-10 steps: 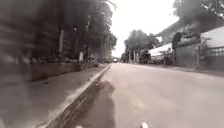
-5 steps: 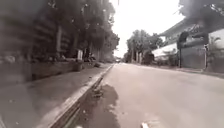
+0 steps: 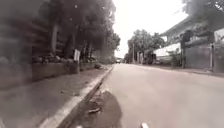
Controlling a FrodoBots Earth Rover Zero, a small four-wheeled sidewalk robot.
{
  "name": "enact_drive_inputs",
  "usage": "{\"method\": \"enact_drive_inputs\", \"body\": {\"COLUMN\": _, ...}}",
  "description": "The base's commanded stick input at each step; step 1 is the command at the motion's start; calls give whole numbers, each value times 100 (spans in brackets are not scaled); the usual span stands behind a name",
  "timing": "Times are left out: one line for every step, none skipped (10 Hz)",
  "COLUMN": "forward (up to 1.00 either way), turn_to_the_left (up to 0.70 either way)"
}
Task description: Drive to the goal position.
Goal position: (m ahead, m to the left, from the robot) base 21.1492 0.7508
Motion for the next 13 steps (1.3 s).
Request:
{"method": "enact_drive_inputs", "body": {"forward": 100, "turn_to_the_left": -27}}
{"method": "enact_drive_inputs", "body": {"forward": 100, "turn_to_the_left": -27}}
{"method": "enact_drive_inputs", "body": {"forward": 100, "turn_to_the_left": -20}}
{"method": "enact_drive_inputs", "body": {"forward": 100, "turn_to_the_left": 0}}
{"method": "enact_drive_inputs", "body": {"forward": 100, "turn_to_the_left": 0}}
{"method": "enact_drive_inputs", "body": {"forward": 100, "turn_to_the_left": 0}}
{"method": "enact_drive_inputs", "body": {"forward": 100, "turn_to_the_left": 0}}
{"method": "enact_drive_inputs", "body": {"forward": 100, "turn_to_the_left": 0}}
{"method": "enact_drive_inputs", "body": {"forward": 100, "turn_to_the_left": 0}}
{"method": "enact_drive_inputs", "body": {"forward": 100, "turn_to_the_left": 0}}
{"method": "enact_drive_inputs", "body": {"forward": 100, "turn_to_the_left": 0}}
{"method": "enact_drive_inputs", "body": {"forward": 100, "turn_to_the_left": 0}}
{"method": "enact_drive_inputs", "body": {"forward": 100, "turn_to_the_left": 0}}
